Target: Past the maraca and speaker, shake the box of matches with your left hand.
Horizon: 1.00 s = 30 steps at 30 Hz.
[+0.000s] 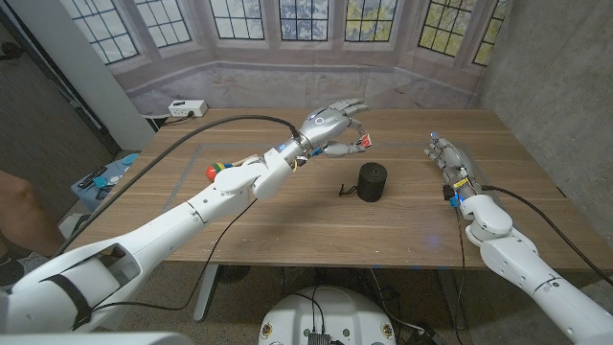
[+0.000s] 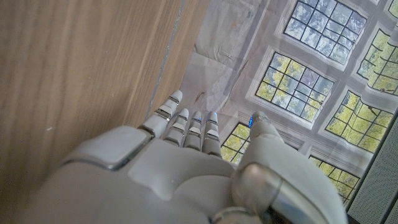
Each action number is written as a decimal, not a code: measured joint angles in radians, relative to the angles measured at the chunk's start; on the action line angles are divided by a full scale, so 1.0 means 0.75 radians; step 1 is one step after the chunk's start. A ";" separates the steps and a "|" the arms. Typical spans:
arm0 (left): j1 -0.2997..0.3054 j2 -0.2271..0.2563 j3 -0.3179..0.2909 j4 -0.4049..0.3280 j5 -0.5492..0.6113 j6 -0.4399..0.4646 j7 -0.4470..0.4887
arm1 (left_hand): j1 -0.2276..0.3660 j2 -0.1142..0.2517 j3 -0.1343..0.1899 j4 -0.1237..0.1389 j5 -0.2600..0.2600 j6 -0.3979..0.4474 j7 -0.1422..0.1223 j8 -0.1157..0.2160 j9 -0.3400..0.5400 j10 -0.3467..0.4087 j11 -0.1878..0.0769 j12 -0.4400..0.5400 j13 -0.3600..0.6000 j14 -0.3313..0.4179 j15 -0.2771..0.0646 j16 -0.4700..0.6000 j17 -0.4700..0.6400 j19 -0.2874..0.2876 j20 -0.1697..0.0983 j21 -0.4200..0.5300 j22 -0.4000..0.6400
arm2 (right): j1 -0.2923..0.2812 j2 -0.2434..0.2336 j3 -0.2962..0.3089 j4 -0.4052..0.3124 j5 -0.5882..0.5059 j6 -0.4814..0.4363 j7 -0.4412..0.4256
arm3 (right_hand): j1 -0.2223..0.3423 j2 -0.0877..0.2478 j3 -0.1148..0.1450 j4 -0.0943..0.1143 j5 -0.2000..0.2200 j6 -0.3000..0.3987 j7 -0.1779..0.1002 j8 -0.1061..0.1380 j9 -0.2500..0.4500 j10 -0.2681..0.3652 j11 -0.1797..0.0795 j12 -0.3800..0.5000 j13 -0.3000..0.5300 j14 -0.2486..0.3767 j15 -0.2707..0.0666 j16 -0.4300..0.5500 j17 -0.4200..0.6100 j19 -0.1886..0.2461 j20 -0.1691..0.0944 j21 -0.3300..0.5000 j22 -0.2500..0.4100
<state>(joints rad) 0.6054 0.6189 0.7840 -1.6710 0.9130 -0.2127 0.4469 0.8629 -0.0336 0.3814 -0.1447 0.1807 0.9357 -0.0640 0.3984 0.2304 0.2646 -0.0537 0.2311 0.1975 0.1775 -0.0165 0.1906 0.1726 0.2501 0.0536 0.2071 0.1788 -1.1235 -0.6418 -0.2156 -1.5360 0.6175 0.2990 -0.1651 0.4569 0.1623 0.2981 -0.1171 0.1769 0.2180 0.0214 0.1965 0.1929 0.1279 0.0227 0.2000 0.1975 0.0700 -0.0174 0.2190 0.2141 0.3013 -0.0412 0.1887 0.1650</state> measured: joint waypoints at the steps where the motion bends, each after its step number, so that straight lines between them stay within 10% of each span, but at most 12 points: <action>1: 0.001 -0.001 -0.001 0.001 -0.004 0.001 0.000 | 0.000 0.000 0.000 0.000 0.000 0.000 0.000 0.000 0.000 0.000 0.000 0.000 0.000 0.002 -0.002 0.000 0.000 0.000 0.000 0.000 0.000 | 0.001 0.000 0.000 0.000 0.000 -0.002 0.000 | 0.000 0.000 0.000 0.000 0.000 0.000 0.000 0.000 0.000 0.000 0.000 0.000 0.000 0.000 0.000 0.000 0.000 0.000 0.000 0.000 0.000; 30: 0.091 -0.067 -0.127 -0.028 -0.426 0.052 -0.094 | -0.003 0.003 0.000 0.000 0.000 0.007 0.007 -0.006 -0.001 0.007 0.007 0.000 0.000 0.007 0.003 0.000 0.000 -0.005 0.005 -0.005 0.000 | 0.126 -0.028 -0.039 -0.005 0.031 -0.145 0.032 | 0.005 0.005 0.000 0.000 0.000 0.005 0.005 0.000 0.000 0.005 0.005 0.000 0.000 0.000 0.000 0.000 0.000 0.000 0.000 0.000 0.000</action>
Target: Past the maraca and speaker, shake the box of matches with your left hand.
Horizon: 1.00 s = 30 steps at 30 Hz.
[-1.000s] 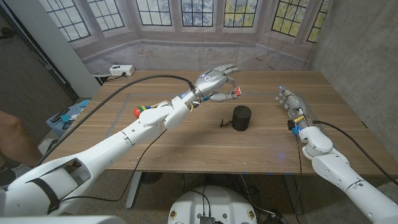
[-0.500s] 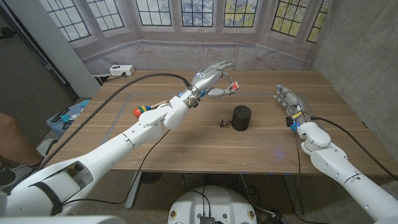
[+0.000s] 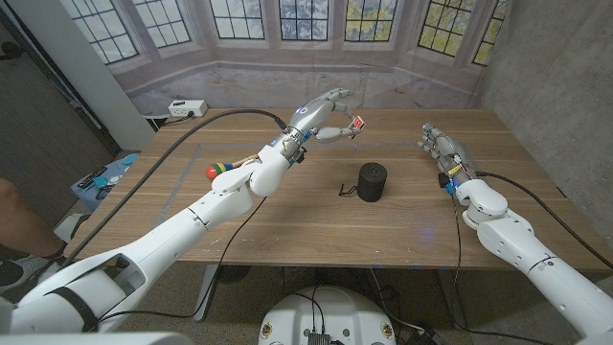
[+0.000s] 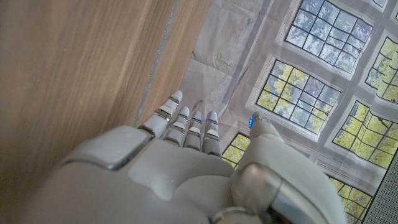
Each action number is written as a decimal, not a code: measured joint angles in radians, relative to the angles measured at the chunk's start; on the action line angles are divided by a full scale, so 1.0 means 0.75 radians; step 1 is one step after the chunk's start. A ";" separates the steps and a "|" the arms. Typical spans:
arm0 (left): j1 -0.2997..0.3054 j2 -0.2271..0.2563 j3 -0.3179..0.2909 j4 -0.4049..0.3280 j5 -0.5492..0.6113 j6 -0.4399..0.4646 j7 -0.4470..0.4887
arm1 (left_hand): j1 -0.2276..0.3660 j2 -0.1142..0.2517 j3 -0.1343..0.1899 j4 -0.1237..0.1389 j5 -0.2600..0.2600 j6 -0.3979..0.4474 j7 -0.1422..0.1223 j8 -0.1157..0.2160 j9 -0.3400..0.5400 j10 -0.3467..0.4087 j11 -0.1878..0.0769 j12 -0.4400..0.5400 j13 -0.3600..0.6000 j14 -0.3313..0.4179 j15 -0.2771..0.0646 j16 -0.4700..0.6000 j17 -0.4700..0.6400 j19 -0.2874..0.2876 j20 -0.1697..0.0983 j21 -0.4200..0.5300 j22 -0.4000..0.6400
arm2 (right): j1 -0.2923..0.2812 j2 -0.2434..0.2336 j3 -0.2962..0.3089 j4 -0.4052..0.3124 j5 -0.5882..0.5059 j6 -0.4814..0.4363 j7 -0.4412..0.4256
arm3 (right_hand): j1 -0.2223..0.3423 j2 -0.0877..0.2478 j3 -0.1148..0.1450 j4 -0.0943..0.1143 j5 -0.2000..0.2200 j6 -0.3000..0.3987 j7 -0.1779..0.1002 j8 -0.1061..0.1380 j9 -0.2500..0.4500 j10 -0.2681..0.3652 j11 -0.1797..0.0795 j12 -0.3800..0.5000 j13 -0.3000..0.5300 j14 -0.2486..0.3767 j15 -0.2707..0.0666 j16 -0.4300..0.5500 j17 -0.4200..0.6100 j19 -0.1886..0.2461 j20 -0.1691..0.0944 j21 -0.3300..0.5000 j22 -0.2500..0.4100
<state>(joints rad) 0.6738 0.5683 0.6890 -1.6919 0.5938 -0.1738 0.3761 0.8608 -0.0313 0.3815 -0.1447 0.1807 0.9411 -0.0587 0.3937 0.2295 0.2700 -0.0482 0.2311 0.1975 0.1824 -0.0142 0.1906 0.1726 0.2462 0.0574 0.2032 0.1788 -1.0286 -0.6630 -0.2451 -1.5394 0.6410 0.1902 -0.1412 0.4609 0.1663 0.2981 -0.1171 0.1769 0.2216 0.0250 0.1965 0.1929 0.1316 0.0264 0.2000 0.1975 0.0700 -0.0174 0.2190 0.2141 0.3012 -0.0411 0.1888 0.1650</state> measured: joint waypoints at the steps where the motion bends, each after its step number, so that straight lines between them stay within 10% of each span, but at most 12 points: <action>1: 0.005 -0.005 -0.007 -0.004 -0.019 0.005 -0.006 | 0.000 0.000 0.000 0.000 0.000 0.000 0.000 0.000 0.000 0.000 0.000 0.000 0.000 0.000 0.000 0.000 0.000 0.000 0.000 0.000 0.000 | 0.005 -0.002 -0.001 -0.002 0.001 -0.006 0.002 | 0.000 0.000 0.000 0.000 0.000 0.000 0.000 0.000 0.000 0.000 0.000 0.000 0.000 0.000 0.000 0.000 0.000 0.000 0.000 0.000 0.000; 30: 0.059 -0.117 -0.088 0.103 -0.542 -0.049 -0.141 | 0.018 0.033 0.000 0.000 0.000 -0.022 0.022 -0.001 0.013 -0.013 0.012 -0.012 0.000 -0.013 0.022 -0.008 0.003 -0.019 0.009 0.000 0.000 | 0.087 -0.016 -0.039 0.033 0.011 -0.076 0.050 | 0.000 0.000 0.004 0.004 0.000 0.000 0.000 0.000 0.000 0.000 0.000 0.000 0.000 0.000 0.000 0.000 0.000 0.000 0.000 0.000 0.000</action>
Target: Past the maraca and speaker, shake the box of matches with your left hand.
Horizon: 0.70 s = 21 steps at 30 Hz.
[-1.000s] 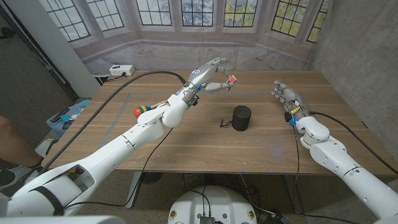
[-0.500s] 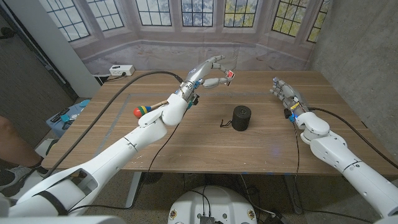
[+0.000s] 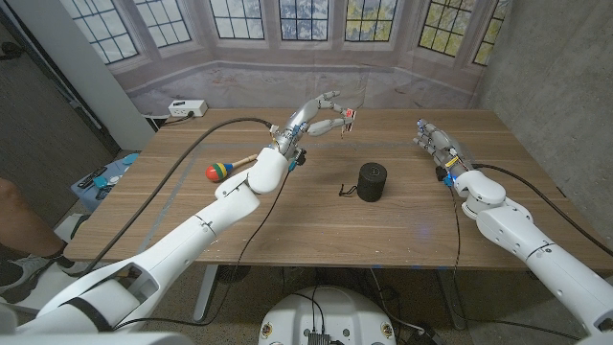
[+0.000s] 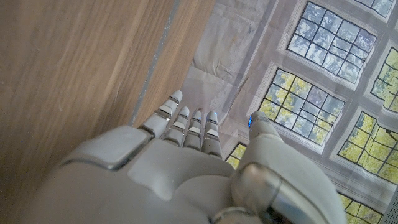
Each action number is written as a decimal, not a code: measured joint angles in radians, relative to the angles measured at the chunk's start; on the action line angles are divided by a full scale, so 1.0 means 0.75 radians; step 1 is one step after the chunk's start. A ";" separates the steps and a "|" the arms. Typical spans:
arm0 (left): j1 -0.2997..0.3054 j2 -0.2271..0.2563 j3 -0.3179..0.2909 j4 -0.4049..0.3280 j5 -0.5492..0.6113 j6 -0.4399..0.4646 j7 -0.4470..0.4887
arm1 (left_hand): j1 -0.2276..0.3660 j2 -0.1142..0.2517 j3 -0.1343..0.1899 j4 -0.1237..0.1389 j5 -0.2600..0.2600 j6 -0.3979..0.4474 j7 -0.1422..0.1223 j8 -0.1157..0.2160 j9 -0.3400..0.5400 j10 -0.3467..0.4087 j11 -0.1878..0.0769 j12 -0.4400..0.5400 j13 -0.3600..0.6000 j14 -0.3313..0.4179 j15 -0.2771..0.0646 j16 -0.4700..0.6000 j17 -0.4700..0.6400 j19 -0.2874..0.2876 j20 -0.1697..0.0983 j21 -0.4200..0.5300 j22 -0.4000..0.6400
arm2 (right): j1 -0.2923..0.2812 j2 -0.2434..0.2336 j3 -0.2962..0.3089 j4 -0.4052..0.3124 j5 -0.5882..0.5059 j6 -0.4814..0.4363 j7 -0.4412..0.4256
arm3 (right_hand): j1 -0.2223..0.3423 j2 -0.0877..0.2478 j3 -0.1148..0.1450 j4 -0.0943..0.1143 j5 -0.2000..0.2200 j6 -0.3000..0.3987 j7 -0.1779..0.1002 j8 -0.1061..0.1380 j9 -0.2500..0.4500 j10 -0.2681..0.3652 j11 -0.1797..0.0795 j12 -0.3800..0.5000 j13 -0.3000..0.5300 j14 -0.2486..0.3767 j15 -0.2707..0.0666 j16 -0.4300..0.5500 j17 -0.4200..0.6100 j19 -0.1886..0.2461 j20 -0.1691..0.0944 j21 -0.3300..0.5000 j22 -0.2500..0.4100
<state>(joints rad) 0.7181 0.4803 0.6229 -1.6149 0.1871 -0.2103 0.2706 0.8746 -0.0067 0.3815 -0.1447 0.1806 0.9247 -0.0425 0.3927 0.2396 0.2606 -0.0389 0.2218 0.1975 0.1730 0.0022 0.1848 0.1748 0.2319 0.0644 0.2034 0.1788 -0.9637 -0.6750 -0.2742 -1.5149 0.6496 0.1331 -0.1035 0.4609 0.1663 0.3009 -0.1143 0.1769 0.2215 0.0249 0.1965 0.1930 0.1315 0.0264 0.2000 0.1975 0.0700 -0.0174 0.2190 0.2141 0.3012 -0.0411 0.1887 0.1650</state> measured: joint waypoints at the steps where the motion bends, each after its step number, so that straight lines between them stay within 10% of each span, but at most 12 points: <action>1: 0.000 -0.003 0.000 0.006 -0.016 -0.004 -0.006 | 0.003 0.003 0.000 0.000 0.000 -0.002 0.002 -0.003 0.000 0.000 0.000 0.000 0.000 -0.002 0.002 0.000 0.000 0.000 0.000 0.000 0.000 | 0.000 0.000 0.000 0.000 0.000 -0.002 0.001 | 0.000 0.000 0.000 0.000 0.000 0.000 0.000 0.000 0.000 0.000 0.000 0.000 0.000 0.000 0.000 0.000 0.000 0.000 0.000 0.000 0.000; 21: -0.031 -0.040 0.008 0.109 -0.155 -0.035 -0.063 | -0.001 0.009 -0.011 0.000 0.000 -0.007 0.007 -0.005 0.000 0.003 0.012 -0.005 0.000 -0.007 0.007 0.000 0.000 -0.007 0.007 0.000 0.000 | 0.055 0.011 -0.027 0.045 0.001 -0.035 0.018 | 0.000 0.000 0.000 0.000 0.000 0.000 0.000 0.000 0.000 0.000 0.000 0.000 0.000 0.000 0.000 0.000 0.000 0.000 0.000 0.000 0.000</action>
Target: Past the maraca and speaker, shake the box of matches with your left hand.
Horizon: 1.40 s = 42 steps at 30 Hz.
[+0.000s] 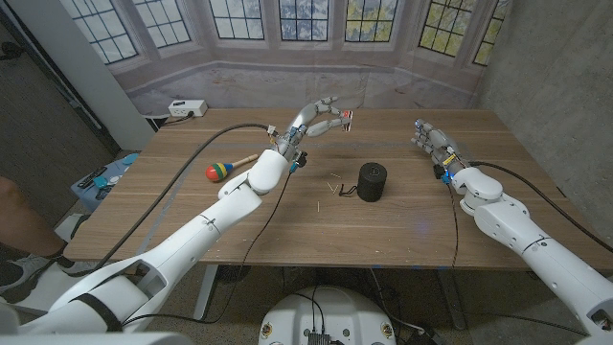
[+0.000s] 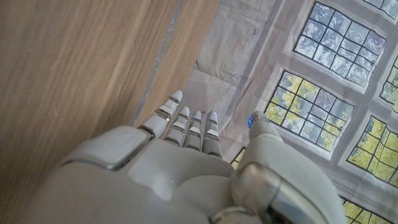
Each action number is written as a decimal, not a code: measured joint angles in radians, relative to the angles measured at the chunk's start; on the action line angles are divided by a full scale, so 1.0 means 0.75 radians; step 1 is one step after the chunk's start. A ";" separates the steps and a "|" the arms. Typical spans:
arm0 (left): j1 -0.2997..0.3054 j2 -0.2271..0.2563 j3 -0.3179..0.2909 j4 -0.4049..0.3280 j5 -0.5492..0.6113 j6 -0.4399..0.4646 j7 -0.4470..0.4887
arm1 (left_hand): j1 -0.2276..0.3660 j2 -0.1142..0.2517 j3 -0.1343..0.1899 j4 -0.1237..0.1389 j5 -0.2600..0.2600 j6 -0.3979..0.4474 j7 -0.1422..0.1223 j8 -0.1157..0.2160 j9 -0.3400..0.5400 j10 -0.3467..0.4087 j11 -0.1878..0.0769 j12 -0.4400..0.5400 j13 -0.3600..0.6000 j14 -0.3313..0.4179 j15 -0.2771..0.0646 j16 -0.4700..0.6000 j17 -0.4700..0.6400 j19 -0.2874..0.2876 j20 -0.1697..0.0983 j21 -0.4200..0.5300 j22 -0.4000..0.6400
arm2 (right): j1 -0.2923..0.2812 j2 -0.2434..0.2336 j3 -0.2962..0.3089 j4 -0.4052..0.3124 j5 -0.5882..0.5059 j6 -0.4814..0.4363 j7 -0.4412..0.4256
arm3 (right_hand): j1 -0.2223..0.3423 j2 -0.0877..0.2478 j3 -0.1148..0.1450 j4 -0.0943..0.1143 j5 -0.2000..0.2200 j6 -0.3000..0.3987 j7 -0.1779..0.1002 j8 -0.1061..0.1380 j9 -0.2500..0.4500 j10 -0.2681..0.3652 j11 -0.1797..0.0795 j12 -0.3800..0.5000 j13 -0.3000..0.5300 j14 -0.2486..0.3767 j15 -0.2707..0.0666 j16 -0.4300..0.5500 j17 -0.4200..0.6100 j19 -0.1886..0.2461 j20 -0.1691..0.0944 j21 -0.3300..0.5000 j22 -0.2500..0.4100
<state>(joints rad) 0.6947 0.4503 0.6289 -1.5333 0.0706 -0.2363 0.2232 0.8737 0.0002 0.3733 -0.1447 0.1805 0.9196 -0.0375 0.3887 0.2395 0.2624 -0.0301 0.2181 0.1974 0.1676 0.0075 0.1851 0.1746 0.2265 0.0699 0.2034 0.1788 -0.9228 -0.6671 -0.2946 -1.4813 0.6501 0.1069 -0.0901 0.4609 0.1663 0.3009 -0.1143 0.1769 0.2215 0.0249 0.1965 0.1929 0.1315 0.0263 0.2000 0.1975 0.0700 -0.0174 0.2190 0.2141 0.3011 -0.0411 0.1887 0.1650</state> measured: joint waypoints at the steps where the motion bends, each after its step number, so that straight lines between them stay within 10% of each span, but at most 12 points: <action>1: -0.003 -0.001 0.002 0.005 -0.006 -0.001 -0.003 | 0.000 0.000 0.000 0.000 0.000 0.000 0.000 0.000 0.000 0.000 0.000 0.000 0.000 -0.002 0.002 0.000 0.000 0.000 0.000 0.000 0.000 | 0.005 0.001 -0.003 0.004 0.000 -0.002 0.001 | 0.000 0.000 0.000 0.000 0.000 0.000 0.000 0.000 0.000 0.000 0.000 0.000 0.000 0.000 0.000 0.000 0.000 0.000 0.000 0.000 0.000; 42: -0.058 -0.008 0.065 0.079 -0.061 -0.027 -0.110 | -0.005 0.005 -0.005 -0.006 0.000 0.000 0.000 -0.008 0.005 -0.002 0.002 0.000 0.000 -0.005 0.005 0.001 0.000 -0.001 0.001 0.000 0.007 | 0.055 0.043 -0.037 0.067 -0.009 0.001 0.004 | 0.000 0.000 0.000 0.000 0.000 0.000 0.000 0.000 0.000 0.000 0.000 0.000 0.000 0.000 0.000 0.000 0.000 0.000 0.000 0.000 0.000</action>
<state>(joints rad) 0.6511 0.4439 0.6777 -1.4739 0.0251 -0.2562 0.1404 0.8697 0.0039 0.3692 -0.1489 0.1805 0.9196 -0.0375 0.3828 0.2436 0.2606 -0.0284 0.2184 0.1974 0.1635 0.0115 0.1856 0.1744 0.2255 0.0710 0.2036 0.1843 -0.8819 -0.6348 -0.3222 -1.4312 0.6430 0.1076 -0.0869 0.4608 0.1663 0.3009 -0.1143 0.1769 0.2215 0.0248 0.1965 0.1929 0.1315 0.0263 0.2000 0.1975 0.0700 -0.0174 0.2190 0.2141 0.3011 -0.0411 0.1887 0.1650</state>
